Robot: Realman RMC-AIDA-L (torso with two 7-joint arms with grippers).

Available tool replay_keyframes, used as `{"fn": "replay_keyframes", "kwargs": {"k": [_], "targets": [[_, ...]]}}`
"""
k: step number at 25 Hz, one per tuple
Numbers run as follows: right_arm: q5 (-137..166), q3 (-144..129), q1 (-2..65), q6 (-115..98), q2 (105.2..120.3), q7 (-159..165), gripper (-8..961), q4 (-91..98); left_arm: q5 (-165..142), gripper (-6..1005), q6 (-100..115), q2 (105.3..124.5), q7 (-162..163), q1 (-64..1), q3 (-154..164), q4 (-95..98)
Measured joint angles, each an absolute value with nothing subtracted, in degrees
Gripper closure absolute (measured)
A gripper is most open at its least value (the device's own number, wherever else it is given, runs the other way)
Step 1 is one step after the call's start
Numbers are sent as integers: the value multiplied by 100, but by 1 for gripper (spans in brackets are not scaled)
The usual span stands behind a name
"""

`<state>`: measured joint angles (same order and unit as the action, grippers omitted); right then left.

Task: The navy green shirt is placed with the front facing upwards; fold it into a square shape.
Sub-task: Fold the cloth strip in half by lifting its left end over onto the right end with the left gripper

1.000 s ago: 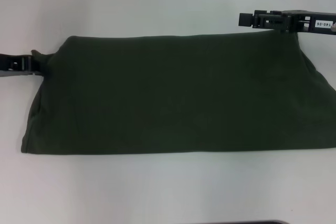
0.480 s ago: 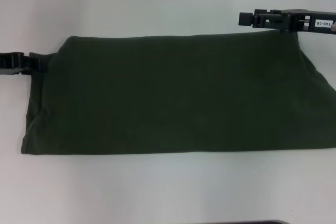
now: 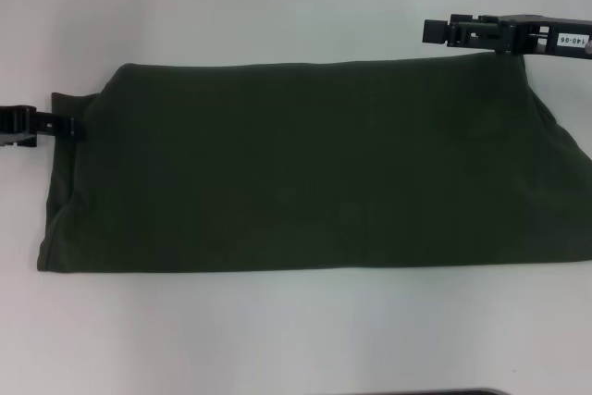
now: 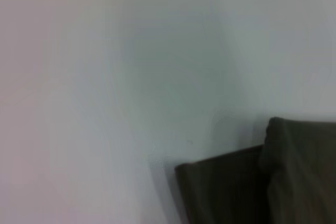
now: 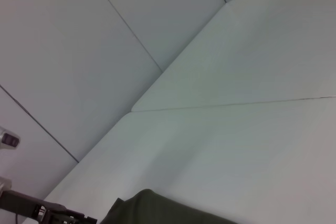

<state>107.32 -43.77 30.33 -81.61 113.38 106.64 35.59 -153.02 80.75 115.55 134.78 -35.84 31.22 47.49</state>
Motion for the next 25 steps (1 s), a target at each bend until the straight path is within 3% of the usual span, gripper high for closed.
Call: {"fn": "replay_keyframes", "kwargs": {"k": [5,25], "targets": [[10733,-4374,3032,-8177,11338,10661,41,3560,-15302,94,8123,11567,13467,-3592,3137,4717],[10759,-4368,3023,-8183,11306,10661,41,3559,-15258,127,8177,11649,13434,-3755,3292,4421]]}}
